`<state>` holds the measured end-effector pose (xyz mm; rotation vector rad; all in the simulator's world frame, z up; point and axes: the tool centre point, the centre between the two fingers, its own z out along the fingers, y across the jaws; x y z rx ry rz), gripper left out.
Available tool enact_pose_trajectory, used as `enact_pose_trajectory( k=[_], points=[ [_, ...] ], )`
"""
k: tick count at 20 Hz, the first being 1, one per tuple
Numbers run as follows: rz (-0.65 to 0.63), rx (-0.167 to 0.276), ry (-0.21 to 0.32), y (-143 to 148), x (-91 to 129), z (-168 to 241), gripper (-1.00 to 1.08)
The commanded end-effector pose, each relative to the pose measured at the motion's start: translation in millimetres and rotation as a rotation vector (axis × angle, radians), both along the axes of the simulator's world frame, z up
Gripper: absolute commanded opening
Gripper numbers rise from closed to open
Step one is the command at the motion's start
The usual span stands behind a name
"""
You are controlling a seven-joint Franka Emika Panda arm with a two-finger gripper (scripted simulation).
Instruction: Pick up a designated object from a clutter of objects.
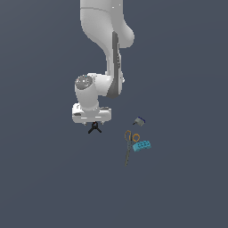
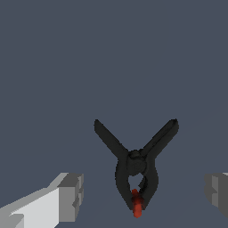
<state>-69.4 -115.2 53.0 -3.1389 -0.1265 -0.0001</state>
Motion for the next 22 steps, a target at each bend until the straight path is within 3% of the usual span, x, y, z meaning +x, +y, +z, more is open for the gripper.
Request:
enact_pose_trajectory(
  k=[1, 12, 13, 22],
  points=[
    [0.000, 0.000, 0.001, 0, -1, -10, 1.00],
    [0.001, 0.000, 0.000, 0, -1, -40, 1.00],
    [0.001, 0.000, 0.000, 0, -1, -40, -1.00],
    [0.001, 0.000, 0.000, 0, -1, -40, -1.00]
  ],
)
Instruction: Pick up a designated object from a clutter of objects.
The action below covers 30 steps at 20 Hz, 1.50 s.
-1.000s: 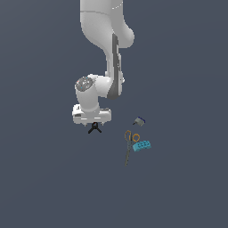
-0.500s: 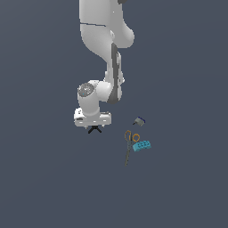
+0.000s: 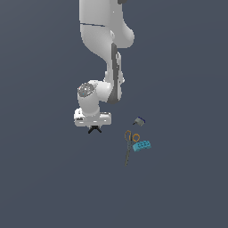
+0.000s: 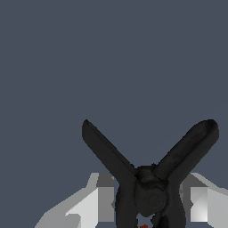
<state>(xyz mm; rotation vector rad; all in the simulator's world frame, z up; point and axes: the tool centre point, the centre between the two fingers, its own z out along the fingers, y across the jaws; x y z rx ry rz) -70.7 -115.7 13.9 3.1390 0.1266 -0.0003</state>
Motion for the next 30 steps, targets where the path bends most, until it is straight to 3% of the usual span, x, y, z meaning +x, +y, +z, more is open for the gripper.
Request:
enact_pose_trajectory(
  k=[1, 8, 15, 30],
  points=[
    [0.001, 0.000, 0.000, 0, 0, 0, -1.00],
    [0.001, 0.000, 0.000, 9, -1, 9, -1.00],
    [0.001, 0.000, 0.000, 36, -6, 37, -1.00],
    [0.001, -0.004, 0.000, 143, -22, 151, -1.00]
  ],
)
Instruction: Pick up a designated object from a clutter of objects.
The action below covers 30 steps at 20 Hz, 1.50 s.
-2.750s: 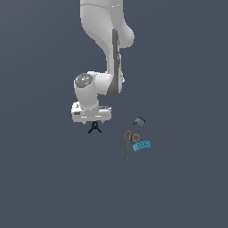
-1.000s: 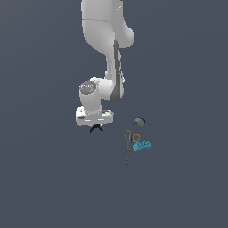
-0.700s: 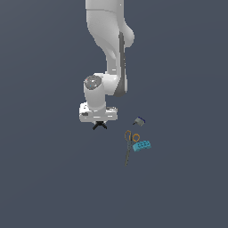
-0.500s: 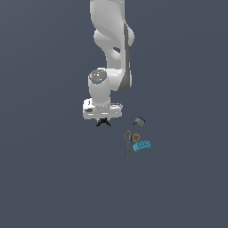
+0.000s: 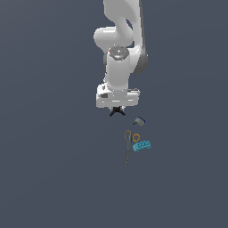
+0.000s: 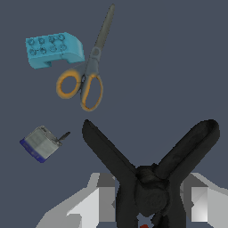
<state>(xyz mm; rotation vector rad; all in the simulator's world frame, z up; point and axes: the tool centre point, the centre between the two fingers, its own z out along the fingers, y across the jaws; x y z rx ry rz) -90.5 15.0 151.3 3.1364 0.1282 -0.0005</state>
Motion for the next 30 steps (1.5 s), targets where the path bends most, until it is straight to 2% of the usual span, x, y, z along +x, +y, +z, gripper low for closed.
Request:
enact_pose_trajectory(
  k=[1, 20, 30],
  points=[
    [0.000, -0.002, 0.000, 21, -4, 23, -1.00],
    [0.001, 0.000, 0.000, 177, -22, 188, -1.00],
    [0.001, 0.002, 0.000, 224, -24, 238, -1.00]
  ],
)
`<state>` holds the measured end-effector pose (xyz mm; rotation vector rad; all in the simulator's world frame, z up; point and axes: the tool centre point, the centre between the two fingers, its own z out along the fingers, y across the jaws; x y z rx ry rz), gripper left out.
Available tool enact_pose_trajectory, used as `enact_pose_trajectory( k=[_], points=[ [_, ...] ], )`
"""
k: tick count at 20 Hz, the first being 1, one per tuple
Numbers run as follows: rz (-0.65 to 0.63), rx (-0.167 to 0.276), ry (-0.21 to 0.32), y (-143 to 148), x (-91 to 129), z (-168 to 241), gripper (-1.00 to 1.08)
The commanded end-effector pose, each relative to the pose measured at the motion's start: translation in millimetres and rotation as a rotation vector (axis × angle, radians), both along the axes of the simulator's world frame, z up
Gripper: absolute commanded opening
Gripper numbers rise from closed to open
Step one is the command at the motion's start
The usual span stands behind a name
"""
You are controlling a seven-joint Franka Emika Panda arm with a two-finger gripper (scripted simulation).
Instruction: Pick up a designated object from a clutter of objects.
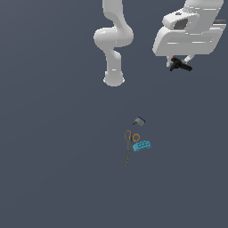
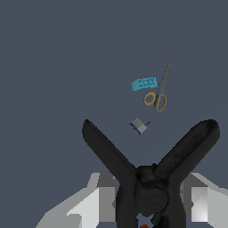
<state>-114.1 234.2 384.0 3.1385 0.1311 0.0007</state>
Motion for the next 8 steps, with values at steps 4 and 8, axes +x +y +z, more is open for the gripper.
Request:
enact_pose_trajectory(
  k=[4, 8],
  points=[
    [-0.001, 0.000, 0.001, 12.5, 0.5, 13.3, -1.00],
    [-0.001, 0.000, 0.001, 14.9, 0.9, 15.6, -1.00]
  ],
)
